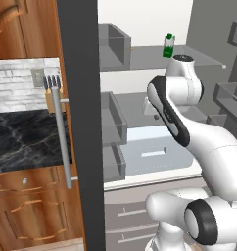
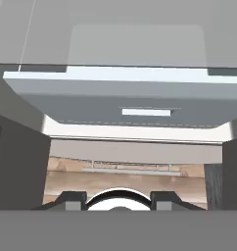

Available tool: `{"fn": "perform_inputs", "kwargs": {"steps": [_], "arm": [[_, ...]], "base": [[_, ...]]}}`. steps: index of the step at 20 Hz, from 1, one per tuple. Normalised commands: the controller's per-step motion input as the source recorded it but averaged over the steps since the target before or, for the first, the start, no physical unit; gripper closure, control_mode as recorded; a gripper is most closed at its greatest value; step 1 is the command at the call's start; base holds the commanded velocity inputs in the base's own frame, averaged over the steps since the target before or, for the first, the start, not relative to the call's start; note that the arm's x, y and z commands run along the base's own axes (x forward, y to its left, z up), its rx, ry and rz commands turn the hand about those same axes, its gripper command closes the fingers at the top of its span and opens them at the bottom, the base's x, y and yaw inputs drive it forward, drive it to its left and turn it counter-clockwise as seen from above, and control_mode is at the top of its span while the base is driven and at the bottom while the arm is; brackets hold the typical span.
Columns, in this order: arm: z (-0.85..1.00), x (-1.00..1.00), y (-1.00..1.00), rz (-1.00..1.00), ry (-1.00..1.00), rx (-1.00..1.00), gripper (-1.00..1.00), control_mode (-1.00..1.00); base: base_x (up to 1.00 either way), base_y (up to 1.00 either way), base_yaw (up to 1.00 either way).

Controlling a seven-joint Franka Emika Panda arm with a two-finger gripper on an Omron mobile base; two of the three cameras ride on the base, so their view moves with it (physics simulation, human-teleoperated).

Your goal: Take out the milk from the fridge and place it on the tray on the counter. Then take the sugar cube near the tray and place it in the tray.

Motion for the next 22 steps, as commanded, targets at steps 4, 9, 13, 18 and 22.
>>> {"fn": "perform_inputs", "kwargs": {"steps": [4,9,13,18,22], "arm": [[0.00,-0.12,0.00,0.00,0.00,0.00,-1.00,-1.00],[0.00,-0.34,0.00,-0.06,-0.03,0.00,-1.00,-1.00],[0.28,-0.41,0.00,-0.10,-0.16,0.00,-1.00,-1.00],[0.62,-0.15,-0.11,-0.06,-0.19,0.00,-1.00,-1.00],[0.69,-0.22,-0.26,0.00,-0.29,0.00,-1.00,-1.00]], "base": [[0.00,0.00,0.00],[0.00,0.00,0.00],[0.00,0.00,0.00],[0.00,0.00,0.00],[0.00,0.00,0.00]]}}
